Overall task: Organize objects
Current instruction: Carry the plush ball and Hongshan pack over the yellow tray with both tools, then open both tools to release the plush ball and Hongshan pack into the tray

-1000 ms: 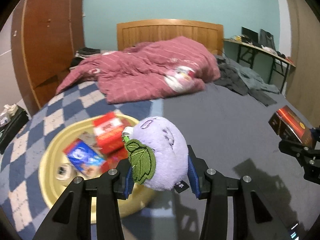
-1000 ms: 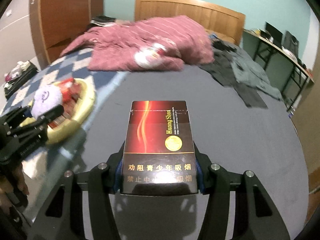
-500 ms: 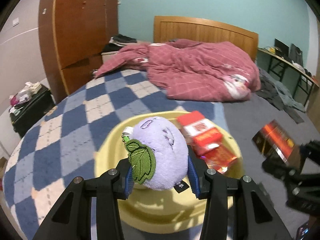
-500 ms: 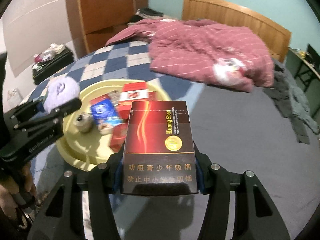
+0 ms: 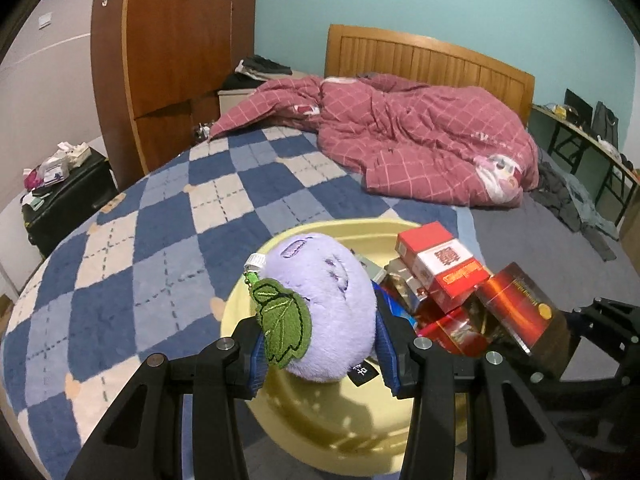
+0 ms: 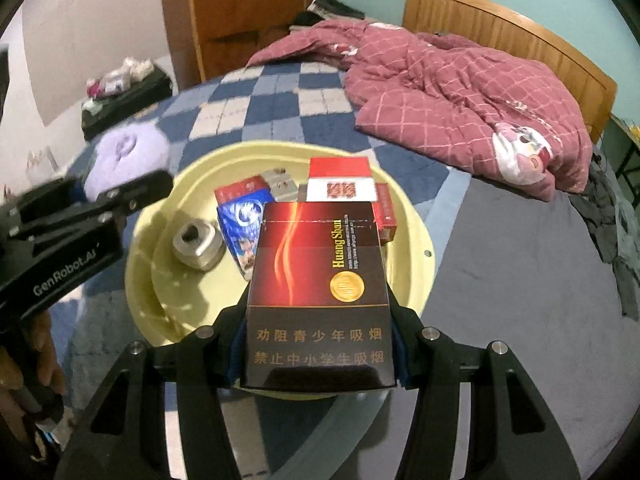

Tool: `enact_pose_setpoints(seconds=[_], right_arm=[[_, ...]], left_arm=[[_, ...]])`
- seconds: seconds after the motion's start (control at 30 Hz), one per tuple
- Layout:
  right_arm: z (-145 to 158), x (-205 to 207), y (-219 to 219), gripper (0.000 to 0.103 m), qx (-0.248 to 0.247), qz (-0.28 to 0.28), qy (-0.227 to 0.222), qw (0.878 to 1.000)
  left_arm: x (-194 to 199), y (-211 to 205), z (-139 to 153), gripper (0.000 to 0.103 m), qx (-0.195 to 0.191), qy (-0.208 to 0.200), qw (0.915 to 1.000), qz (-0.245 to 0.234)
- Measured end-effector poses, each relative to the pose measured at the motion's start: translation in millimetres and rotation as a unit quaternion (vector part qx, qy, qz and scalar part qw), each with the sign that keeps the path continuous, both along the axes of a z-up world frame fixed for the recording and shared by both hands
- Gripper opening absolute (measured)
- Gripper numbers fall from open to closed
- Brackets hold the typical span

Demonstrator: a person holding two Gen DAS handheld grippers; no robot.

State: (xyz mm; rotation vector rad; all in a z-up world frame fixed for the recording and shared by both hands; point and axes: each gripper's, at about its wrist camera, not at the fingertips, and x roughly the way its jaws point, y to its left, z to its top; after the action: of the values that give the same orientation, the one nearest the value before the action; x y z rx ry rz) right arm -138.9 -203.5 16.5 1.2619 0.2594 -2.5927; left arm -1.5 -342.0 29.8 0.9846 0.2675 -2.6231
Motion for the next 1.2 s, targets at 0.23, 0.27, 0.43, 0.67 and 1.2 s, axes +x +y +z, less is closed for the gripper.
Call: enact_pose_setpoints(seconds=[0.23,0.27,0.43,0.67,1.2], right_arm=[[-23.5,-14.0,-6.0,0.056,0.018,0.006,-0.011,1.000],[-25.9,-15.7,-6.7,0.056,0.021,0.006,-0.012,1.000],[-32.7,-20.5,-13.5,0.056,0.042,0.013,-0.003,0.999],[-37.9,-26.3,-21.7,0.056,0.054,0.019,0.008,0.998],[-42.9,-32.2,-28.3,0.056,0.052,0.015,0.021,0.998]], left_arm=[[-32.2,-10.2,-30.0,0.044,0.013,-0.046,0.9989,-0.001],[-35.8,-12.7,-33.7,0.044,0.014,-0.048,0.9987,0.001],[-49.5,-20.5,-50.1,0.044,0.032,-0.060,0.9977,0.011],[-62.3,-20.5,-64.6,0.044,0.029,-0.070,0.9970,0.017],[-62.4,-17.9,-63.5,0.046,0.037,-0.073,0.9961,0.030]])
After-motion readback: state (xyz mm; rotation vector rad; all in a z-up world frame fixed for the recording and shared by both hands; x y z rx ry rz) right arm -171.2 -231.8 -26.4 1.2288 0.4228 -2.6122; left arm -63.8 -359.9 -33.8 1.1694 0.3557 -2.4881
